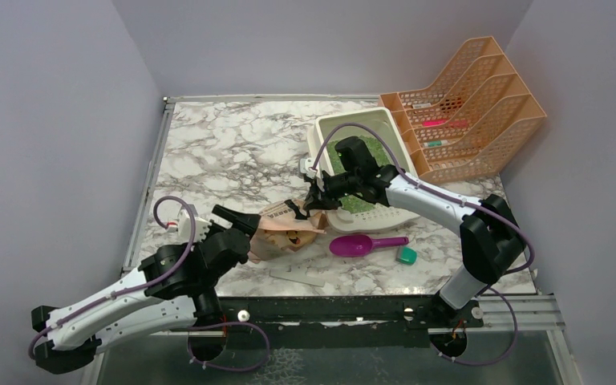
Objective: Fill the litter box with clean litter
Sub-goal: Adjust the cat litter bag at the center of the board.
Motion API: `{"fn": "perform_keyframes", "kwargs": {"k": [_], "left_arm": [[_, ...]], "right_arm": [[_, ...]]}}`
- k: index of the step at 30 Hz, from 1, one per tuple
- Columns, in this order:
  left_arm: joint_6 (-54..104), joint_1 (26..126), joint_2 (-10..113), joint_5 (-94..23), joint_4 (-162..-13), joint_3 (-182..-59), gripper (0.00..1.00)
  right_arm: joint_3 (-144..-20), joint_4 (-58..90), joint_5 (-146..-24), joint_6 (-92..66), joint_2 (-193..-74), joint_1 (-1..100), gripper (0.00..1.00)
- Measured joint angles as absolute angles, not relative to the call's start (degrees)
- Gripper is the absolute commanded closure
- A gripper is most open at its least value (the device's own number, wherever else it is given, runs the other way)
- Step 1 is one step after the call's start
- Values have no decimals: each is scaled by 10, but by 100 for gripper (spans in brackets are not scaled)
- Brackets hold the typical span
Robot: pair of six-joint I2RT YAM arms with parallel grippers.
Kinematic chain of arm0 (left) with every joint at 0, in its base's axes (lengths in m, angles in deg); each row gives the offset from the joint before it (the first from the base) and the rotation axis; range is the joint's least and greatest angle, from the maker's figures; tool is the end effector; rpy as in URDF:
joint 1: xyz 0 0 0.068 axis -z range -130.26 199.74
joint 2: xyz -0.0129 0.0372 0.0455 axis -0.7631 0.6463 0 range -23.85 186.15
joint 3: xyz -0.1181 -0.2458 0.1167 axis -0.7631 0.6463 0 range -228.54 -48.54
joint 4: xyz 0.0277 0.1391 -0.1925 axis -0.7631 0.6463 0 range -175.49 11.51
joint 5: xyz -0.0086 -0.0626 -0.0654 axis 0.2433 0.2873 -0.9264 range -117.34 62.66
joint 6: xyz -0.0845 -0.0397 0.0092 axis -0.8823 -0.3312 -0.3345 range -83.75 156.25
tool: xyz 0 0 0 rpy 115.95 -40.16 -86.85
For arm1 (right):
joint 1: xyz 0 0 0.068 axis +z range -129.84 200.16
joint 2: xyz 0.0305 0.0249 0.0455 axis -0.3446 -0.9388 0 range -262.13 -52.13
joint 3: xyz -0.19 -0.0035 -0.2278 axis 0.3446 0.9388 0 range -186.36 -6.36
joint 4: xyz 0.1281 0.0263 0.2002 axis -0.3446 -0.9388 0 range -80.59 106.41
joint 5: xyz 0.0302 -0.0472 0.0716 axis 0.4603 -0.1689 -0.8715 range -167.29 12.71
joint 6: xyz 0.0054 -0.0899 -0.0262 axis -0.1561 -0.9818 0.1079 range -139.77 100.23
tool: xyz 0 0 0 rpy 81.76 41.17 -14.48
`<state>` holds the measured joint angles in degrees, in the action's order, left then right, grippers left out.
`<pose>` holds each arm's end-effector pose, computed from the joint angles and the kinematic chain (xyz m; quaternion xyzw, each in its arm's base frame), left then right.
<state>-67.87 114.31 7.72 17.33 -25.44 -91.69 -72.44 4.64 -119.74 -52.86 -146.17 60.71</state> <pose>0.0828 -0.0356 0.2672 -0.4193 0.7684 -0.2913 0.3859 0.2430 0.2831 0.2635 -0.6288 0.5834 0.3529 0.3738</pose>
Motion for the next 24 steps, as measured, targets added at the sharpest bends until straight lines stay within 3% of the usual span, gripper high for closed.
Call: {"fn": "perform_keyframes", "kwargs": {"k": [3, 12, 20, 24], "left_arm": [[-685, 1143, 94, 177, -276, -913, 17], [-687, 1143, 91, 202, -317, -913, 34], [-672, 1143, 101, 219, -336, -899, 69], [-628, 1143, 96, 221, -345, -877, 81]], "right_arm": [[-724, 46, -1197, -529, -1462, 607, 87], [-724, 46, -1198, -529, -1462, 607, 86], [-724, 47, -1198, -529, -1461, 607, 84], [-724, 47, -1198, -529, -1458, 607, 78]]}}
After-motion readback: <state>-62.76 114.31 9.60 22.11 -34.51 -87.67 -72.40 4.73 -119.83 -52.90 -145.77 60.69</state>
